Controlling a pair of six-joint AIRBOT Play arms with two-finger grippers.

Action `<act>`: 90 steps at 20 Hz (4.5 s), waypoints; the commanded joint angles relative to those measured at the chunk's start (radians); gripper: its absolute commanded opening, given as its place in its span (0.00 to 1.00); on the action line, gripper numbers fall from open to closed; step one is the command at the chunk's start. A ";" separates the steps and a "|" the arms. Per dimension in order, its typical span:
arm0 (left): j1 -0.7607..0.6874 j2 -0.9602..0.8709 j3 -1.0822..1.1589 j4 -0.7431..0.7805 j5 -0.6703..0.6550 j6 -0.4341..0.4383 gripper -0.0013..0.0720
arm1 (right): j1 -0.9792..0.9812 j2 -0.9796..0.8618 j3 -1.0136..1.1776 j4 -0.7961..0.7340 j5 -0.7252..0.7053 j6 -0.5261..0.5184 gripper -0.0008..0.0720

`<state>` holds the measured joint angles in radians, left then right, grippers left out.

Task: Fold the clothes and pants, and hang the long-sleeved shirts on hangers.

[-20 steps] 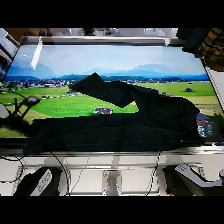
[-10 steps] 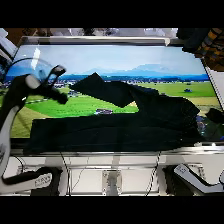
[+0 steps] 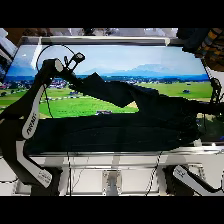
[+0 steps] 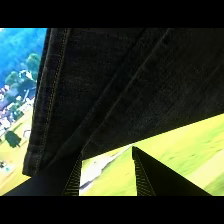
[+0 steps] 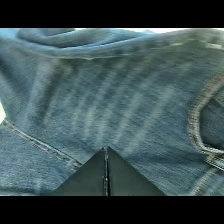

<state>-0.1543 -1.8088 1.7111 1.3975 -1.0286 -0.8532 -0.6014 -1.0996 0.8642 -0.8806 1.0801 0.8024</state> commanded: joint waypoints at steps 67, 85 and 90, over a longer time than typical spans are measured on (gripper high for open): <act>0.351 0.067 0.041 0.361 -0.209 -0.285 0.04 | 0.343 -0.204 0.154 -0.473 -0.339 0.330 0.54; 0.357 -0.005 0.041 0.382 -0.312 -0.285 0.04 | 0.269 -0.586 0.495 -0.610 0.026 0.651 0.52; 0.357 -0.019 0.041 0.381 -0.312 -0.285 0.04 | 0.282 -0.628 0.495 -0.574 -0.006 0.650 0.48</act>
<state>0.2024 -1.8202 1.7519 1.7794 -1.3361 -1.1374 -0.3244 -1.7058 1.3582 -1.4883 1.0977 1.4513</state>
